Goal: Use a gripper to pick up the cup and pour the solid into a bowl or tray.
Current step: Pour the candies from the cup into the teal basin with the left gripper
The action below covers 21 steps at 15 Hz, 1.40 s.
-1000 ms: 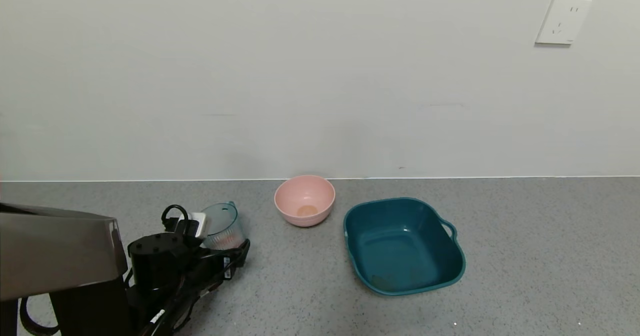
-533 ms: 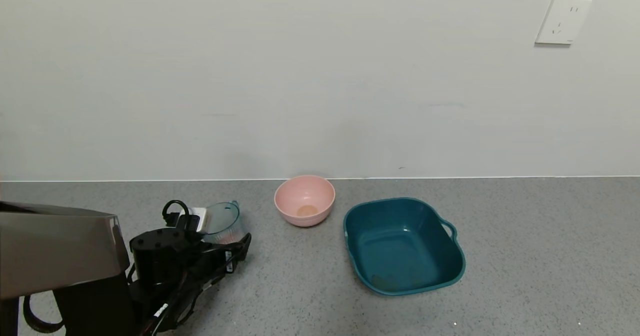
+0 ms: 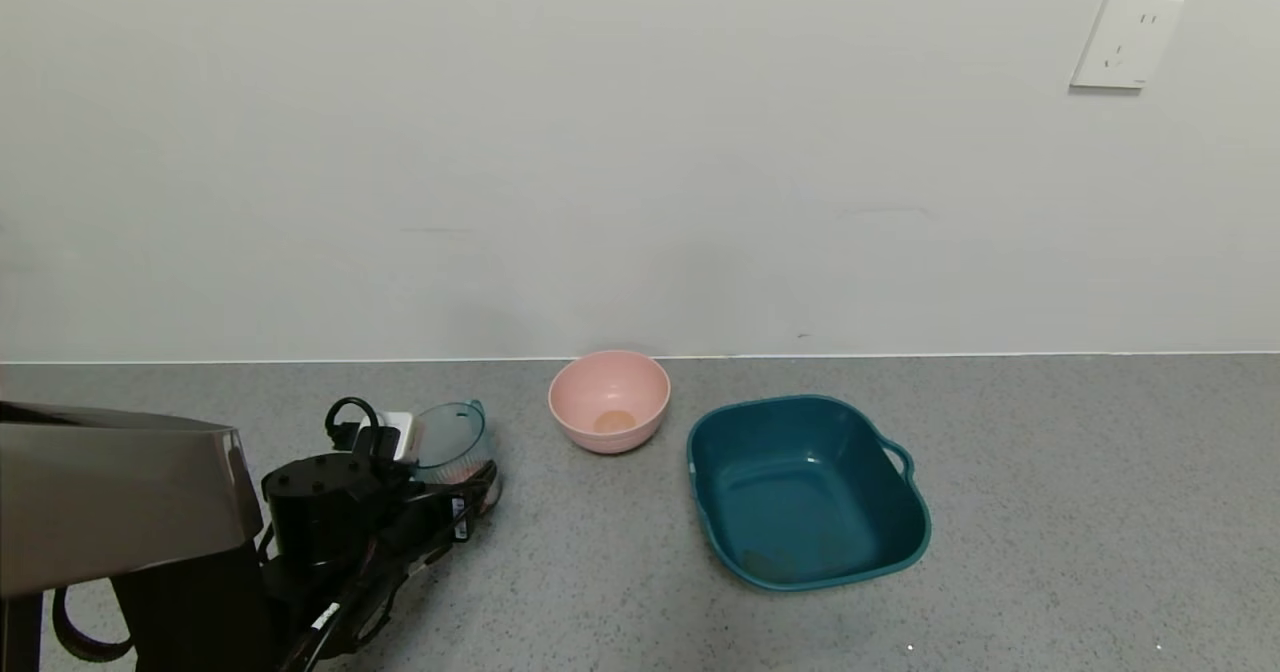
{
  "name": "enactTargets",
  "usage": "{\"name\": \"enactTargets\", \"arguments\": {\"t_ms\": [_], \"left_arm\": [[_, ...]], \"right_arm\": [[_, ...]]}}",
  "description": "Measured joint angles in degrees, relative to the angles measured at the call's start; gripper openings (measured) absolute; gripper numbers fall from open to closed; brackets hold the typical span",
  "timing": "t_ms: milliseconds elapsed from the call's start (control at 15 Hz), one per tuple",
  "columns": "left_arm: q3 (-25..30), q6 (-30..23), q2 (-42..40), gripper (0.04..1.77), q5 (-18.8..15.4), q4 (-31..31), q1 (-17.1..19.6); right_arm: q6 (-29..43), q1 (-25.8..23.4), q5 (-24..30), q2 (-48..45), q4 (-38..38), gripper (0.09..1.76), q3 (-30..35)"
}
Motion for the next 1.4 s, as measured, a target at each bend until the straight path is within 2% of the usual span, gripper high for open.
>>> {"name": "enactTargets", "arguments": {"t_ms": [400, 800, 1067, 1267, 1400], "left_arm": [[0.8, 0.5, -2.1, 1.29, -0.4, 0.2, -0.2], [2.5, 3.4, -8.4, 1.29, -0.5, 1.3, -0.7], [0.8, 4.0, -16.8, 1.29, -0.6, 13.0, -0.9], [-3.7, 4.6, -25.2, 1.29, -0.5, 27.2, -1.9], [-9.0, 5.5, -31.1, 1.29, -0.4, 39.1, -3.0]], "right_arm": [[0.0, 0.0, 0.0, 0.0, 0.0, 1.71, 0.0], [0.0, 0.0, 0.0, 0.0, 0.0, 1.71, 0.0], [0.0, 0.0, 0.0, 0.0, 0.0, 1.71, 0.0], [0.0, 0.0, 0.0, 0.0, 0.0, 1.71, 0.0], [0.0, 0.0, 0.0, 0.0, 0.0, 1.71, 0.0]]}}
